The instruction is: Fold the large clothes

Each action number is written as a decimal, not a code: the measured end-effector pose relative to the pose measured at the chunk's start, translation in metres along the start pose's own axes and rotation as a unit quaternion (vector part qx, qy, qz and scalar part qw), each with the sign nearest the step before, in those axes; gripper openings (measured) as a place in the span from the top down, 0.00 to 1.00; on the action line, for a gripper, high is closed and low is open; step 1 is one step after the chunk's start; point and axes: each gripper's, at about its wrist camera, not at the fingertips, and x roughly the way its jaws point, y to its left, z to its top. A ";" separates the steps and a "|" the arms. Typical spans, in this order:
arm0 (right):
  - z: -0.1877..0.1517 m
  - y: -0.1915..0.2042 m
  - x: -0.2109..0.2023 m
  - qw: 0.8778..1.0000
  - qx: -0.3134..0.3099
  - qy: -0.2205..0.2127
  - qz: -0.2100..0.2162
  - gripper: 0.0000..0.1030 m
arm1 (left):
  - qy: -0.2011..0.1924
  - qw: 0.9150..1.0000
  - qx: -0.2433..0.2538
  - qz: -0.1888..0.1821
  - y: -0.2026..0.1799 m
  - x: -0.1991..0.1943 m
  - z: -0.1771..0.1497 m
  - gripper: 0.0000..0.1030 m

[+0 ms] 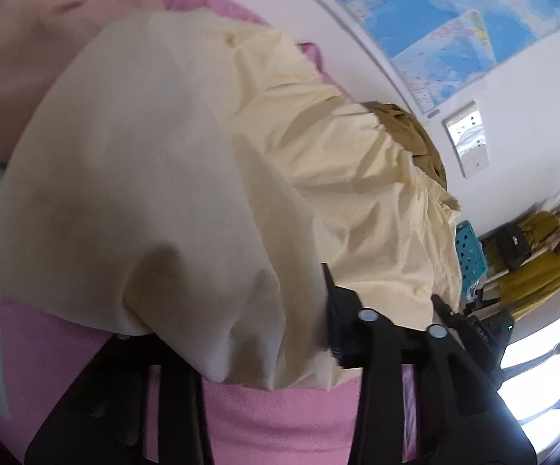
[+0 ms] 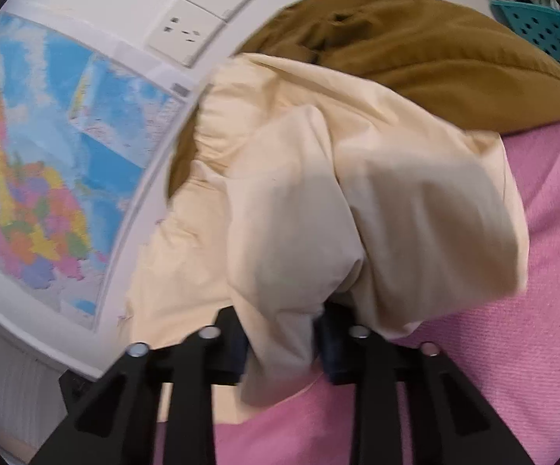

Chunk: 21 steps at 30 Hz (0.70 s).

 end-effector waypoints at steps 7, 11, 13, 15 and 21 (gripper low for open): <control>-0.011 0.028 -0.052 0.997 -0.055 -0.003 0.049 0.87 | -0.013 0.998 0.044 -0.032 -0.015 -0.050 -0.019 0.75; -0.034 0.022 -0.072 0.997 -0.058 0.028 0.051 0.87 | 0.002 0.996 0.078 -0.031 -0.018 -0.067 -0.048 0.73; -0.042 0.013 -0.071 0.997 -0.048 0.044 0.035 0.84 | 0.028 0.996 0.077 -0.026 -0.010 -0.062 -0.063 0.70; -0.049 -0.001 -0.066 0.997 -0.035 0.061 0.017 0.79 | 0.034 0.996 0.078 -0.011 -0.002 -0.057 -0.071 0.62; -0.056 -0.008 -0.062 0.997 -0.035 0.071 -0.008 0.46 | 0.025 0.995 0.090 0.016 -0.006 -0.053 -0.071 0.37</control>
